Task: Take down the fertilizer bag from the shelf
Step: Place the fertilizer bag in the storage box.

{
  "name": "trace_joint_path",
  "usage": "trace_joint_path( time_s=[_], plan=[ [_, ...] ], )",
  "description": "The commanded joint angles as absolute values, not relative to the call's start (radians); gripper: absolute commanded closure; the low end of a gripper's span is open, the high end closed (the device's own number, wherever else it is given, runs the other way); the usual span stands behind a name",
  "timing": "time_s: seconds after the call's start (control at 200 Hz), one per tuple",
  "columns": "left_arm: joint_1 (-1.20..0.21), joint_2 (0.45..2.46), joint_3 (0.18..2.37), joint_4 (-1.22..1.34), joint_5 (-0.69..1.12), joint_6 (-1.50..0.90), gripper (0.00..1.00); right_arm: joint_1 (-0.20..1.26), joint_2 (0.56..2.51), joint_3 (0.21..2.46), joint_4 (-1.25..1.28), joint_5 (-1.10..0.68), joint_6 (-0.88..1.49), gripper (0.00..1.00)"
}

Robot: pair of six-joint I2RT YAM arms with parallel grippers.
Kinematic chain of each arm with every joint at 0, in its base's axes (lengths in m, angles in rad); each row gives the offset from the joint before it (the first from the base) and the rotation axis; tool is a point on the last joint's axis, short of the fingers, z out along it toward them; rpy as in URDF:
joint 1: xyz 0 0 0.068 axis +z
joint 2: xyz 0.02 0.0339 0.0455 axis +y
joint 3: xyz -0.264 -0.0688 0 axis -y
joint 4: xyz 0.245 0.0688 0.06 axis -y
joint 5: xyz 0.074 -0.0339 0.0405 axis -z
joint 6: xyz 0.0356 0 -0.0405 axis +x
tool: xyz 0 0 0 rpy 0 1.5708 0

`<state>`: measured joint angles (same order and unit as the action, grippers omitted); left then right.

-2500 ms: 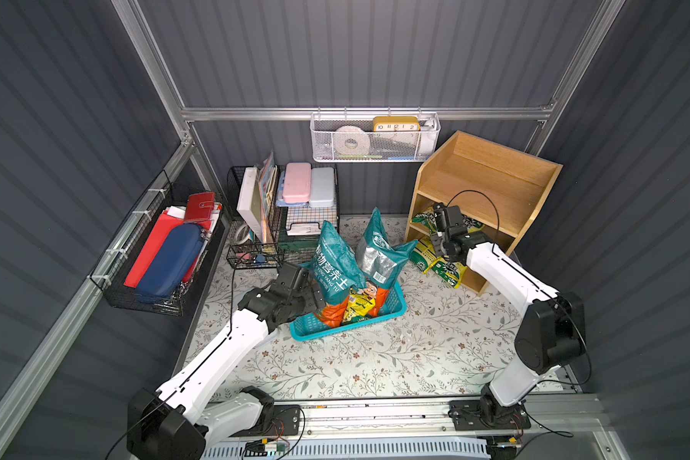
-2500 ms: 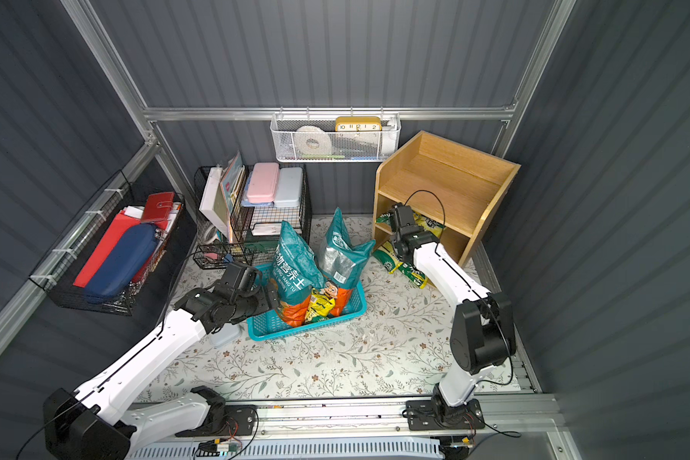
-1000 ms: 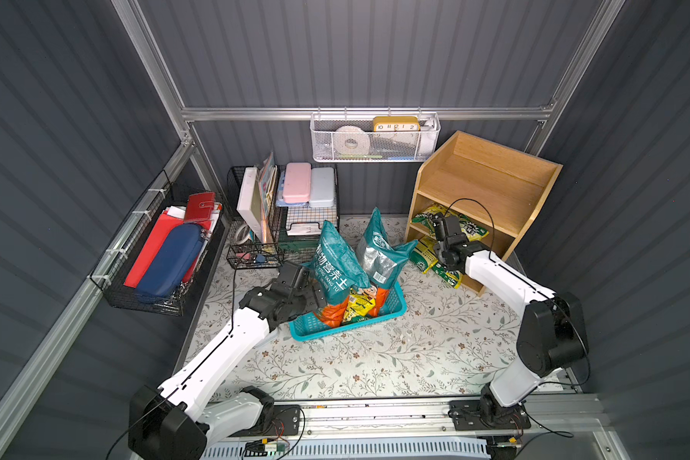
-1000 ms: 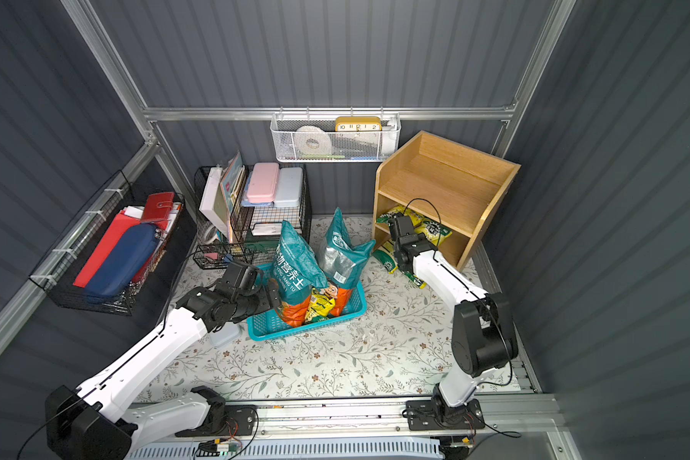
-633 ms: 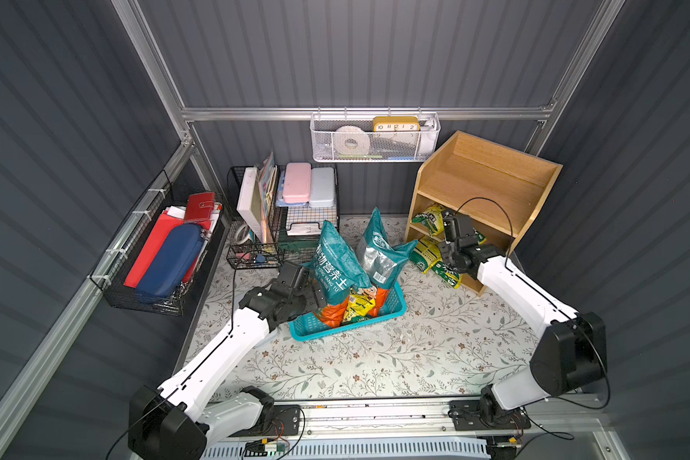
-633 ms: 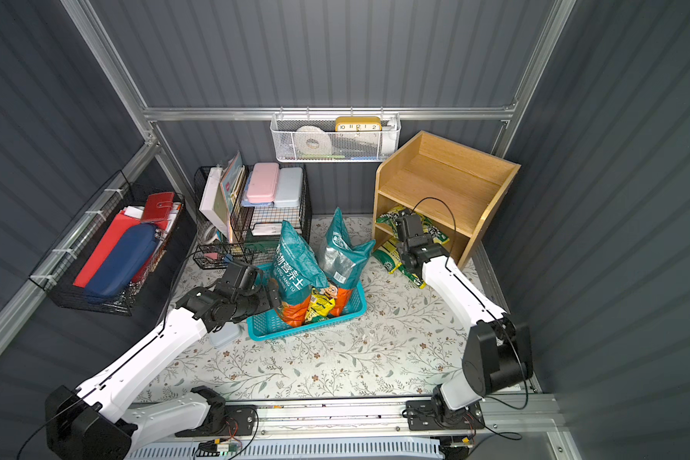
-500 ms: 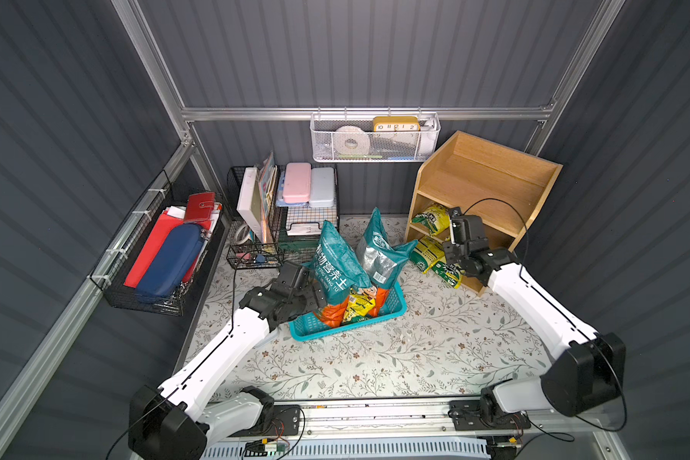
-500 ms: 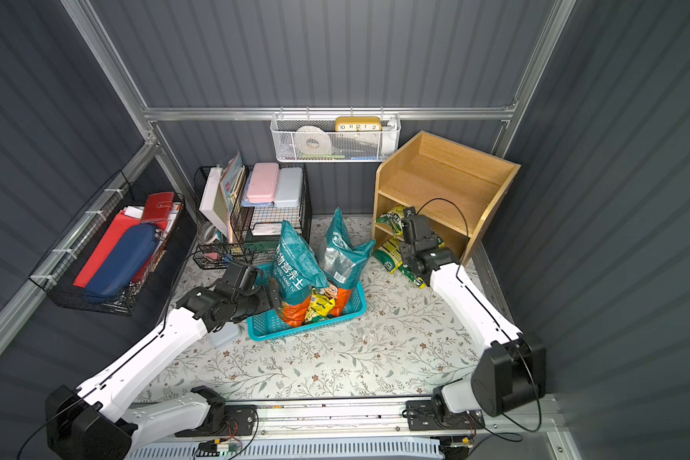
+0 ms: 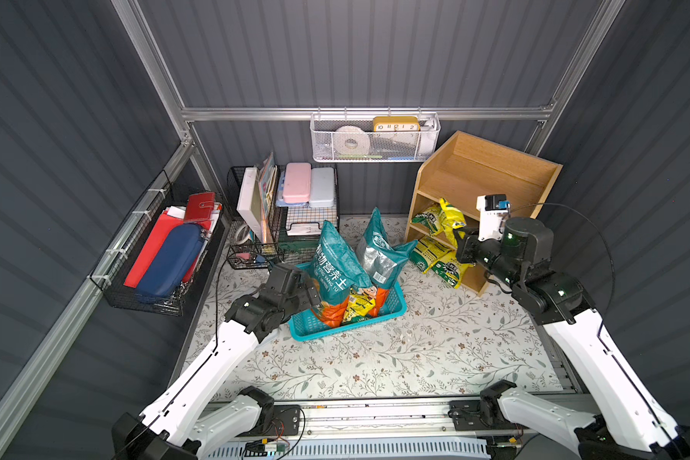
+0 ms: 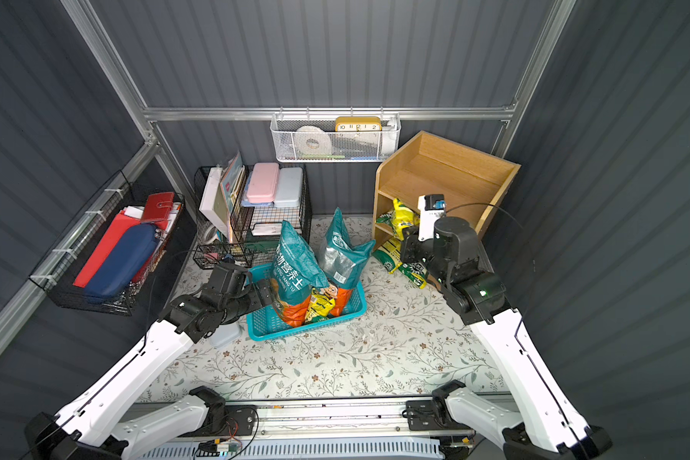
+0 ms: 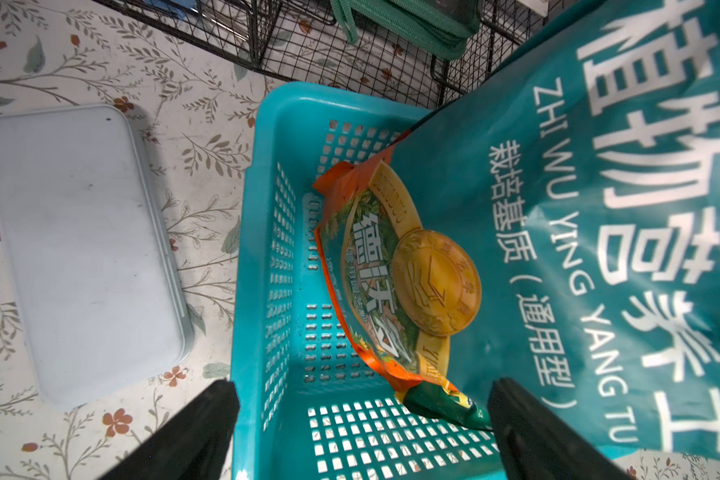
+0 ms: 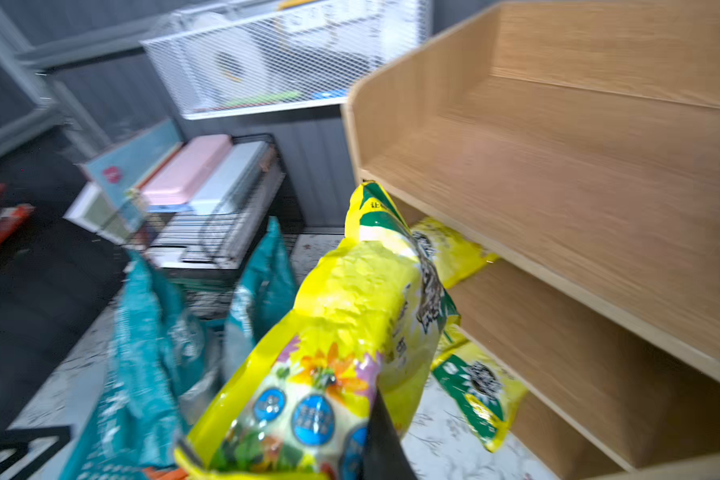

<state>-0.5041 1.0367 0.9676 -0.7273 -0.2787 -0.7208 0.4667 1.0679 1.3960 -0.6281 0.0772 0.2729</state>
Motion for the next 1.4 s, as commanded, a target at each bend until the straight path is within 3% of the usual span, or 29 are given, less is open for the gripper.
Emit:
trace_joint_path(
  time_s=[0.0, 0.375, 0.59, 0.765, 0.971, 1.181, 1.396],
  plan=[
    [-0.502, 1.038, 0.959, -0.751, -0.313, -0.714, 0.01, 0.589, 1.111, 1.464, -0.515, -0.061, 0.352, 1.0],
    [-0.426, 1.048, 0.948, -0.879, -0.5, -0.762, 0.0, 0.891, 1.478, 1.611, -0.341, -0.188, 0.449, 1.0],
    [-0.263, 0.949, 0.845, -0.833, -0.409, -0.759, 0.01, 0.956, 1.627, 1.65, -0.296, -0.234, 0.524, 1.0],
    [-0.17, 0.978, 0.818, -0.829, -0.325, -0.715, 0.01, 0.969, 1.694, 1.646, -0.234, -0.277, 0.599, 1.0],
    [-0.158, 0.979, 0.849, -0.848, -0.349, -0.691, 0.0, 0.979, 1.818, 1.694, -0.278, -0.141, 0.65, 1.0],
    [-0.158, 0.916, 0.907, -0.863, -0.325, -0.69, 0.0, 0.986, 2.036, 1.914, -0.449, -0.105, 0.663, 1.0],
    [-0.158, 0.881, 0.927, -0.867, -0.295, -0.689, 0.0, 1.039, 2.105, 1.915, -0.512, 0.003, 0.675, 0.98]
  ],
)
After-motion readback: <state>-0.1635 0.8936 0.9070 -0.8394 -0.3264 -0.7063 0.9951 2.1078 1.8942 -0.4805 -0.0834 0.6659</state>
